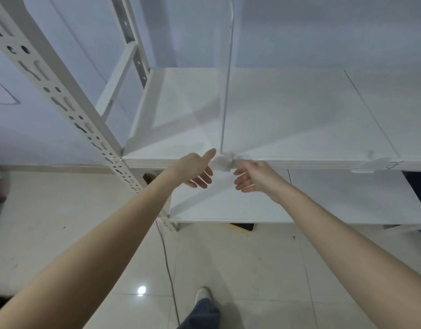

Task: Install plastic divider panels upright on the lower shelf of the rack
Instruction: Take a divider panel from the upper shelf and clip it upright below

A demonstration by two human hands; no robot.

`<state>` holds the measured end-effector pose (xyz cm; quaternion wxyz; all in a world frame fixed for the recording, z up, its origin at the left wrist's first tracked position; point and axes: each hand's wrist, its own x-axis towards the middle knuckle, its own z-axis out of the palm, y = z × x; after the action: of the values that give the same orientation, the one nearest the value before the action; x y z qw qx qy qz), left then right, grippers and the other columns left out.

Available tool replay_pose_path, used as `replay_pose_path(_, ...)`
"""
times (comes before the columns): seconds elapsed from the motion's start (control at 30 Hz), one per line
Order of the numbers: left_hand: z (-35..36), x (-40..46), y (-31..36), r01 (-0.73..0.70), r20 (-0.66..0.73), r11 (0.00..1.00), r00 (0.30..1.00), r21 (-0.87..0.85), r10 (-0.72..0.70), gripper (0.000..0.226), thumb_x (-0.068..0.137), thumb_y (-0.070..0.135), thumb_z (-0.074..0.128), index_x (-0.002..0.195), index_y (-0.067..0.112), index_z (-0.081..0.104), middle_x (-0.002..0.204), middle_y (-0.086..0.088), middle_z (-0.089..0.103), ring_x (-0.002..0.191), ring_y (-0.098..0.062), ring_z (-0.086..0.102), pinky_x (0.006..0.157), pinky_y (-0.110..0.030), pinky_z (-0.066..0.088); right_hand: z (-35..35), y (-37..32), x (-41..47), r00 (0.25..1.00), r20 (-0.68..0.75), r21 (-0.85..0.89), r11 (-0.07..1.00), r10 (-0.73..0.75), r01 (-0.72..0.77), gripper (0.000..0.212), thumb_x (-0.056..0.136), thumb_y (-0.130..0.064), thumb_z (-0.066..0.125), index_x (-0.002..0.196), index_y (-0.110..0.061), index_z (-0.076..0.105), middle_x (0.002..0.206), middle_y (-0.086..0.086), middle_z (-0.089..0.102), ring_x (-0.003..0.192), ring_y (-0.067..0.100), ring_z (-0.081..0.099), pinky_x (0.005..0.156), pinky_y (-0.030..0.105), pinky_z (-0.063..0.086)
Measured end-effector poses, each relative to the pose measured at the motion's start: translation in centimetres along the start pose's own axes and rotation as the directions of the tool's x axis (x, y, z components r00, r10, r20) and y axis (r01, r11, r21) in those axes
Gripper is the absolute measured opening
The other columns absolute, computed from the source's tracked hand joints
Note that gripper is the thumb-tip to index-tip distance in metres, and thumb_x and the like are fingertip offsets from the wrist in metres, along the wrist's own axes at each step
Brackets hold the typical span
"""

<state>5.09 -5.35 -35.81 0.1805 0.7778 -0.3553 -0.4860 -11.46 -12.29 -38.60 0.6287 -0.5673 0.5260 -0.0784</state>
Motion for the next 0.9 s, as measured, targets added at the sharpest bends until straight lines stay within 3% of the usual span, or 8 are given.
replay_pose_path(0.13,1.9,1.4,-1.9,0.114,0.037,0.973,0.993,-0.198,-0.109,0.076,0.089,0.069,0.030,0.110,0.003,0.062,0.104,-0.007,0.072,0.094,-0.020,0.069,0.077,-0.029,0.054,1.5,1.9,1.1,0.993,0.035,0.178,0.977,0.113,-0.118,0.056,0.088,-0.054,0.050,0.109,-0.003,0.057,0.098,0.016,0.069,0.088,0.026,0.068,0.081,0.035,0.054)
replay_pose_path(0.23,2.9,2.6,-2.7,0.188,0.062,0.875,0.982,-0.447,-0.179,0.072,0.083,0.071,0.042,0.116,0.008,0.051,0.114,-0.009,0.065,0.099,-0.020,0.067,0.084,-0.033,0.055,2.8,2.4,2.8,0.988,0.042,0.303,0.940,0.149,-0.155,0.062,0.087,-0.055,0.052,0.117,-0.001,0.051,0.112,0.018,0.064,0.102,0.027,0.066,0.085,0.038,0.054)
replay_pose_path(0.37,3.6,4.8,-3.1,0.162,0.055,0.714,0.984,-0.681,-0.170,0.067,0.080,0.065,0.056,0.115,0.008,0.052,0.117,-0.006,0.062,0.100,-0.016,0.064,0.086,-0.033,0.055,3.9,2.2,4.7,0.988,0.077,0.446,0.882,0.132,-0.152,0.056,0.083,-0.056,0.056,0.108,-0.006,0.056,0.109,0.014,0.063,0.096,0.023,0.065,0.088,0.039,0.053)
replay_pose_path(0.43,3.9,5.6,-3.1,0.130,0.040,0.678,0.988,-0.723,-0.146,0.064,0.079,0.060,0.061,0.117,0.009,0.060,0.112,-0.003,0.067,0.096,-0.011,0.067,0.077,-0.027,0.056,4.2,2.1,5.2,0.988,0.102,0.513,0.845,0.114,-0.151,0.042,0.084,-0.053,0.057,0.093,-0.012,0.061,0.094,0.008,0.065,0.090,0.020,0.064,0.094,0.039,0.051)
replay_pose_path(0.53,4.0,6.2,-3.3,0.114,0.045,0.642,0.991,-0.758,-0.124,0.055,0.080,0.055,0.064,0.113,0.011,0.064,0.101,-0.001,0.071,0.086,-0.007,0.069,0.071,-0.023,0.055,4.2,2.5,5.7,0.991,0.100,0.556,0.821,0.090,-0.131,0.037,0.084,-0.051,0.059,0.090,-0.014,0.066,0.090,0.006,0.069,0.095,0.021,0.066,0.094,0.038,0.051)
replay_pose_path(0.7,3.7,6.7,-3.4,0.152,0.091,0.622,0.988,-0.768,-0.128,0.060,0.080,0.052,0.065,0.117,0.005,0.059,0.123,-0.007,0.064,0.097,-0.011,0.067,0.071,-0.025,0.055,3.6,3.0,6.2,0.994,0.095,0.521,0.849,0.049,-0.091,0.041,0.086,-0.049,0.056,0.098,-0.012,0.067,0.097,0.007,0.072,0.095,0.018,0.069,0.082,0.030,0.053)
replay_pose_path(0.8,3.8,6.6,-3.2,0.168,0.116,0.613,0.985,-0.772,-0.124,0.044,0.085,0.049,0.061,0.098,0.007,0.059,0.120,-0.007,0.062,0.093,-0.010,0.065,0.077,-0.026,0.054,3.3,3.1,6.3,0.995,0.100,0.514,0.855,0.026,-0.074,0.040,0.089,-0.045,0.054,0.101,-0.009,0.065,0.095,0.008,0.072,0.090,0.017,0.070,0.086,0.029,0.052)
replay_pose_path(0.9,3.7,6.5,-3.0,0.175,0.125,0.620,0.984,-0.765,-0.123,0.051,0.087,0.050,0.058,0.108,0.004,0.057,0.125,-0.007,0.060,0.094,-0.008,0.064,0.079,-0.025,0.053,3.1,3.1,6.2,0.995,0.101,0.514,0.855,0.010,-0.061,0.037,0.091,-0.042,0.052,0.098,-0.008,0.065,0.094,0.010,0.071,0.090,0.018,0.070,0.090,0.028,0.051)
